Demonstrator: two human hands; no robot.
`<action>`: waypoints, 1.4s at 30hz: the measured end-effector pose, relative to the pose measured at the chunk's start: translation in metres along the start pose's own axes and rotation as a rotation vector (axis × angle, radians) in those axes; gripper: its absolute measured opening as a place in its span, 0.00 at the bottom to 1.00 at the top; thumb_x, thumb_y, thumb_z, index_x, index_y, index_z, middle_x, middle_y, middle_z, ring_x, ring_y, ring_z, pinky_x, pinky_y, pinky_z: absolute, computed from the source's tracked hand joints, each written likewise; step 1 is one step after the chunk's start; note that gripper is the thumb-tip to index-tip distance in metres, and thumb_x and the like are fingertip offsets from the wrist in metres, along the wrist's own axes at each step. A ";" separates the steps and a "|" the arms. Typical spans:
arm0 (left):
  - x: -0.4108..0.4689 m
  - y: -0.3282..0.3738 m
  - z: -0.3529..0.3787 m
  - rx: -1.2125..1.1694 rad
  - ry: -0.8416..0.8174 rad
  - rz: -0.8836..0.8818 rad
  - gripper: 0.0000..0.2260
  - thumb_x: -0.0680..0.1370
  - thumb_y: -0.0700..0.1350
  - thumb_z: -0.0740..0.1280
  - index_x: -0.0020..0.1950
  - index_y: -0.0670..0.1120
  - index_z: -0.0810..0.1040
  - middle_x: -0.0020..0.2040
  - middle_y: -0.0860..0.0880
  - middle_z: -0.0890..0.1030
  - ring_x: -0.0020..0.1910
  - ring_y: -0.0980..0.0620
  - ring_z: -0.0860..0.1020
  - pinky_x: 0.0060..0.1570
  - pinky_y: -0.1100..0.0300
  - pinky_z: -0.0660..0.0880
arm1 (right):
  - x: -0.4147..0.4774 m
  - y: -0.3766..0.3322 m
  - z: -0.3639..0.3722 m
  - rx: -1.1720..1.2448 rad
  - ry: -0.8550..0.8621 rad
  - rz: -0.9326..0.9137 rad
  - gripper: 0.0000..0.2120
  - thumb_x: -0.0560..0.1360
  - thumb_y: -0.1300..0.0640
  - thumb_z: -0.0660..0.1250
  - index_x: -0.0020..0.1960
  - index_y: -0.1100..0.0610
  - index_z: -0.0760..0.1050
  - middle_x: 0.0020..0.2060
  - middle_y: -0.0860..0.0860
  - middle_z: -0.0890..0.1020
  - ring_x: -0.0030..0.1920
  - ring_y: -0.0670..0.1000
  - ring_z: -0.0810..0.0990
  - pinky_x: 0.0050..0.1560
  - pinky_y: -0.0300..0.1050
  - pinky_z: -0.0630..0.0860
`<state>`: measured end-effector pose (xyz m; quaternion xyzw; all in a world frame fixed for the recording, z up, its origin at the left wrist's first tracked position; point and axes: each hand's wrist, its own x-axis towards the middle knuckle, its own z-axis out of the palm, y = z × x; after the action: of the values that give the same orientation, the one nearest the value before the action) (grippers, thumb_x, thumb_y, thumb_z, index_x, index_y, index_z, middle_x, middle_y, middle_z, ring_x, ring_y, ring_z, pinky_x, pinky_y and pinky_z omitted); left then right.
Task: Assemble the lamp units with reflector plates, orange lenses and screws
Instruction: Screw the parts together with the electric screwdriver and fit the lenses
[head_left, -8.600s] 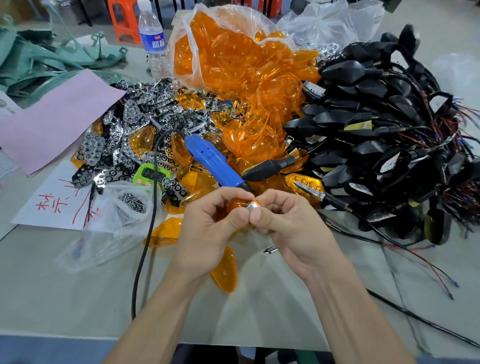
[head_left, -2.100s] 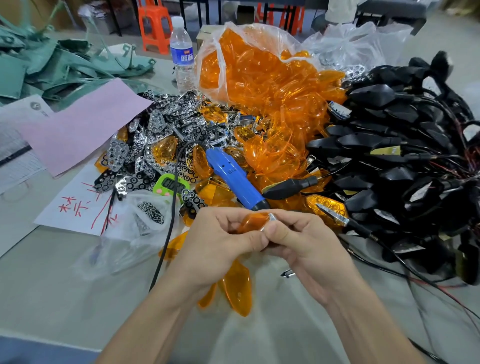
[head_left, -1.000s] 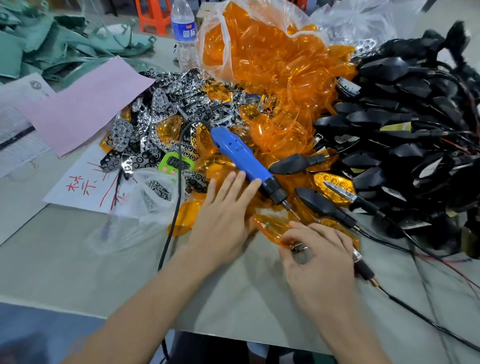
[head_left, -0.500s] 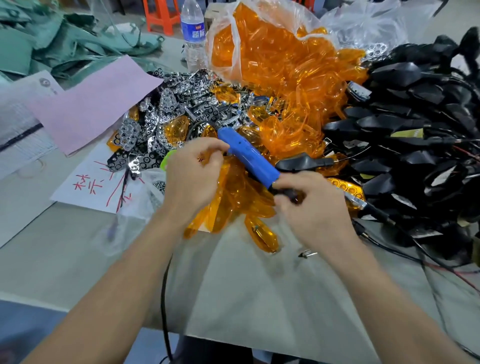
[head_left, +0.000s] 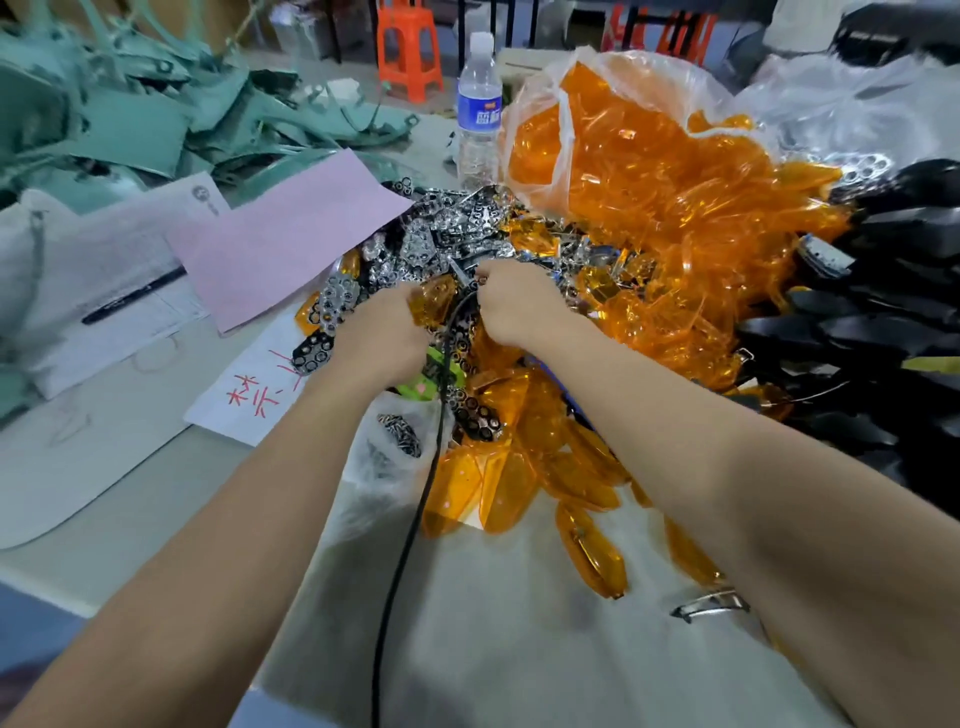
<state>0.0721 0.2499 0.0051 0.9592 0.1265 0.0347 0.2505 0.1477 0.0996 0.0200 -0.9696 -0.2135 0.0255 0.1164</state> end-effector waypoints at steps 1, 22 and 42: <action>0.005 0.000 0.000 0.027 0.017 0.003 0.17 0.82 0.45 0.65 0.72 0.51 0.74 0.58 0.50 0.83 0.47 0.47 0.83 0.49 0.49 0.80 | 0.008 0.001 0.000 -0.014 -0.001 0.005 0.07 0.76 0.67 0.62 0.41 0.58 0.71 0.45 0.53 0.79 0.46 0.59 0.78 0.36 0.48 0.69; 0.074 0.046 0.009 0.155 -0.025 0.158 0.23 0.82 0.46 0.65 0.78 0.53 0.71 0.76 0.42 0.70 0.69 0.40 0.74 0.65 0.45 0.75 | -0.098 0.213 -0.118 -0.349 0.212 0.606 0.23 0.74 0.58 0.70 0.68 0.54 0.75 0.57 0.63 0.81 0.58 0.67 0.79 0.57 0.58 0.77; 0.033 0.141 0.011 0.068 0.223 0.413 0.13 0.79 0.48 0.69 0.64 0.55 0.83 0.67 0.47 0.81 0.65 0.45 0.78 0.63 0.48 0.75 | -0.125 0.226 -0.128 -0.617 -0.133 0.300 0.11 0.80 0.54 0.62 0.60 0.56 0.72 0.55 0.58 0.81 0.56 0.62 0.80 0.48 0.52 0.69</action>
<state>0.1372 0.1344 0.0648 0.9628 -0.0447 0.1867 0.1901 0.1396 -0.1799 0.0912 -0.9759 -0.0733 0.0398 -0.2015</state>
